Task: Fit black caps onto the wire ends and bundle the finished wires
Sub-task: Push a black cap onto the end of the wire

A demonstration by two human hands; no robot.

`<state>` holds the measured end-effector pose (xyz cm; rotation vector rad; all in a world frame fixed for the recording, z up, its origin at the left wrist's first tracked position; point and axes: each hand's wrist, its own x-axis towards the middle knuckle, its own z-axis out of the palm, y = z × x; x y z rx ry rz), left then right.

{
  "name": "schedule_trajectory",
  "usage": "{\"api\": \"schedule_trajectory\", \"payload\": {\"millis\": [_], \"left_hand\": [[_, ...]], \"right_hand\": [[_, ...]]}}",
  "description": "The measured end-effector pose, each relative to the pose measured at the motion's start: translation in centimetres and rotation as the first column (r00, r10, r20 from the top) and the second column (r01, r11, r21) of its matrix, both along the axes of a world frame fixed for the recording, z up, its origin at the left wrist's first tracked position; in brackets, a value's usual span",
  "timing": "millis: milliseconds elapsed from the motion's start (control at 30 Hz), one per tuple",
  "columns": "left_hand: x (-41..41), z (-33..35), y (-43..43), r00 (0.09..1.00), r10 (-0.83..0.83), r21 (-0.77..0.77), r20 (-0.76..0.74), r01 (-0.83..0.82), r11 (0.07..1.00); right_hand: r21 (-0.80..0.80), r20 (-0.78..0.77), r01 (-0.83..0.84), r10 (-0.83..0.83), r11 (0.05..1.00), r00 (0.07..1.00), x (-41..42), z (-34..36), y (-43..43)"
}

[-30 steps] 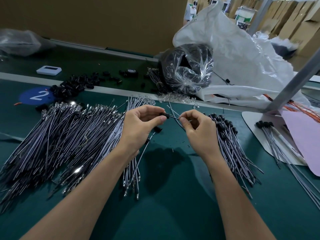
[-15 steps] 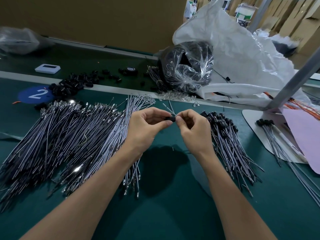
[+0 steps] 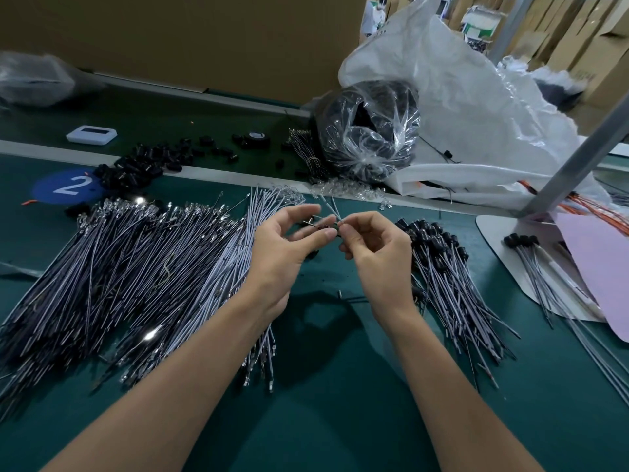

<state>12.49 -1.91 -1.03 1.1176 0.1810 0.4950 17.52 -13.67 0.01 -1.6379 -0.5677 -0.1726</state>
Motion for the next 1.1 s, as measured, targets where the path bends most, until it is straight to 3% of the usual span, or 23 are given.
{"api": "schedule_trajectory", "payload": {"millis": [100, 267, 433, 633, 1100], "left_hand": [[0.0, 0.0, 0.1, 0.999, -0.015, -0.076, -0.034, 0.012, 0.997], [0.0, 0.1, 0.2, 0.995, -0.083, -0.255, 0.052, 0.093, 0.963], [-0.1, 0.6, 0.7, 0.995, -0.031, -0.313, 0.099, 0.06, 0.948], [-0.3, 0.7, 2.0, 0.991, 0.089, -0.435, 0.102, -0.036, 0.9], [-0.3, 0.9, 1.5, 0.994, 0.044, -0.317, 0.096, -0.011, 0.948]], "right_hand": [[0.01, 0.031, -0.004, 0.004, 1.0, 1.0, -0.2, 0.0, 0.1], [0.054, 0.053, -0.022, 0.019, 0.998, 0.998, -0.4, 0.0, 0.2], [0.088, -0.006, 0.025, -0.024, 0.996, 1.0, -0.2, 0.2, 0.0], [-0.132, 0.03, 0.078, -0.075, 0.988, 0.997, 0.7, 0.2, -1.0], [-0.203, 0.148, 0.107, -0.077, 0.973, 0.986, 0.7, -0.1, -0.7]]}}
